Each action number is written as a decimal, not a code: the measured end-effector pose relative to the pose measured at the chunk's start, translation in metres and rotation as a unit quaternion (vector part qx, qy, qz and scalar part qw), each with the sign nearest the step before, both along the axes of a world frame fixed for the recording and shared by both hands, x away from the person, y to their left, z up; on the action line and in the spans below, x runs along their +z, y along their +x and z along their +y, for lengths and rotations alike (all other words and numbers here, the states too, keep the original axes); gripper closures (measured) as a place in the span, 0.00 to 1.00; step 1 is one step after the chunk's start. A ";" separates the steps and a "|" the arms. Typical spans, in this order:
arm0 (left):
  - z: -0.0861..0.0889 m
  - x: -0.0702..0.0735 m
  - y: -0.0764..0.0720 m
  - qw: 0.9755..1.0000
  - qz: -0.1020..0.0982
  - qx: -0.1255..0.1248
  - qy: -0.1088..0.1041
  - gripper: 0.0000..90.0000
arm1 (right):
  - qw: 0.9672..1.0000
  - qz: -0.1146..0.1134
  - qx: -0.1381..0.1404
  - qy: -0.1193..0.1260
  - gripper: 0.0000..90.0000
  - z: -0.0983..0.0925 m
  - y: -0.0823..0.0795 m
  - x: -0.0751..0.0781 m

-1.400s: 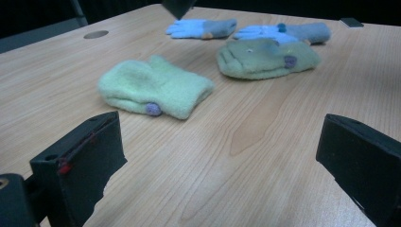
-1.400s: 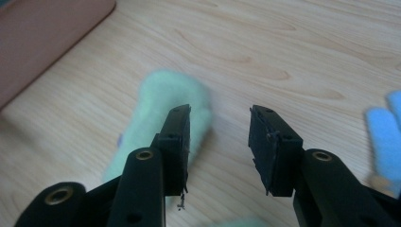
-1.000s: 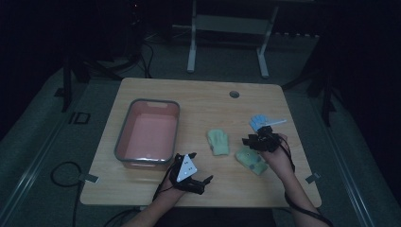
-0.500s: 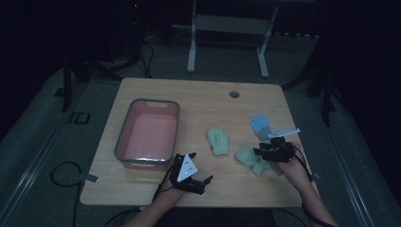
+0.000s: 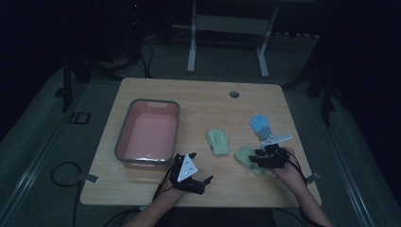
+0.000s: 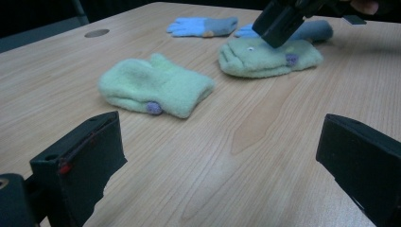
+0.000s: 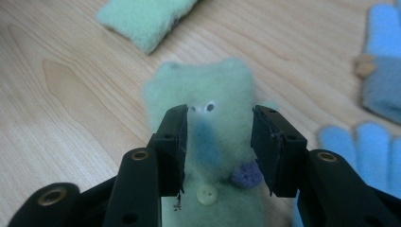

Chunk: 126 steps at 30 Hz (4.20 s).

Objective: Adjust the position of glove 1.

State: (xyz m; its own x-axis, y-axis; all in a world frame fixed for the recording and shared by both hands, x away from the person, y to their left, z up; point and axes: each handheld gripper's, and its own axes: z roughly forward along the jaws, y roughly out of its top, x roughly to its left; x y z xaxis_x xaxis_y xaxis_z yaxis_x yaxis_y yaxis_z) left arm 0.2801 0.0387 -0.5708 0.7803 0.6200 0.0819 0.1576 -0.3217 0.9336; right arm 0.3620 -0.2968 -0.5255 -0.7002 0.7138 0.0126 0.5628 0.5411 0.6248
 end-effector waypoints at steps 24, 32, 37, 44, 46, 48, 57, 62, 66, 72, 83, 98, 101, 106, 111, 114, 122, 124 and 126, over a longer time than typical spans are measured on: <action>0.000 0.000 0.000 1.000 0.000 0.001 0.001 0.02 | 0.999 0.015 -0.048 0.008 0.91 0.009 -0.007 -0.004; 0.000 0.000 0.000 1.000 -0.001 0.000 0.000 0.02 | 0.993 -0.026 -0.109 0.049 0.91 0.021 -0.004 0.040; 0.000 0.000 0.000 1.000 -0.001 -0.001 -0.001 0.02 | 0.987 -0.046 -0.143 0.063 0.91 0.027 0.001 0.053; 0.000 0.000 -0.001 1.000 -0.001 -0.002 -0.001 0.02 | 0.967 -0.052 -0.222 0.113 0.91 0.034 0.016 0.056; 0.000 0.000 0.000 1.000 -0.002 -0.002 0.000 0.02 | 0.962 -0.057 -0.241 0.115 0.91 0.036 0.019 0.053; 0.000 0.000 -0.001 1.000 -0.002 -0.002 0.000 0.02 | 0.958 -0.061 -0.256 0.116 0.91 0.036 0.020 0.048; 0.000 0.000 -0.001 1.000 -0.004 -0.004 0.001 0.02 | 0.949 -0.058 -0.295 0.098 0.91 0.038 0.024 0.026; 0.000 0.000 -0.001 1.000 -0.004 -0.003 0.002 0.02 | 0.945 -0.045 -0.309 0.092 0.91 0.041 0.028 0.009; 0.000 0.000 -0.001 1.000 -0.004 -0.003 0.001 0.02 | 0.943 -0.043 -0.318 0.085 0.90 0.042 0.031 -0.003; 0.000 0.000 -0.001 1.000 -0.004 -0.004 0.001 0.02 | 0.942 -0.032 -0.326 0.070 0.88 0.043 0.036 -0.024; 0.000 0.000 0.000 1.000 -0.001 -0.003 0.000 0.02 | 0.950 -0.030 -0.305 0.067 0.78 0.036 0.036 -0.013; 0.000 0.000 0.000 1.000 0.001 -0.003 0.002 0.02 | 0.985 -0.031 -0.169 0.003 0.71 0.009 0.039 0.015; 0.000 0.000 0.000 1.000 0.000 -0.003 0.001 0.02 | 0.986 -0.026 -0.165 -0.010 0.70 0.004 0.041 0.017; 0.000 0.000 0.000 1.000 -0.001 -0.001 0.003 0.02 | 0.991 -0.023 -0.130 -0.013 0.71 0.002 0.043 0.017; 0.000 0.000 0.000 1.000 0.000 -0.001 0.001 0.02 | 0.992 -0.015 -0.121 -0.018 0.71 0.006 0.048 0.011; 0.000 0.000 0.000 1.000 0.000 -0.001 0.001 0.02 | 0.992 -0.013 -0.124 -0.007 0.70 0.011 0.051 0.008; 0.000 0.000 0.000 1.000 0.000 -0.002 0.003 0.02 | 0.988 -0.013 -0.149 -0.037 0.69 0.025 0.057 -0.013; -0.001 0.000 0.000 1.000 -0.001 -0.003 0.003 0.02 | 0.986 -0.010 -0.161 -0.029 0.71 0.025 0.056 -0.014; -0.001 0.000 0.000 1.000 -0.001 -0.004 0.003 0.02 | 0.987 -0.015 -0.159 -0.029 0.76 0.027 0.055 -0.015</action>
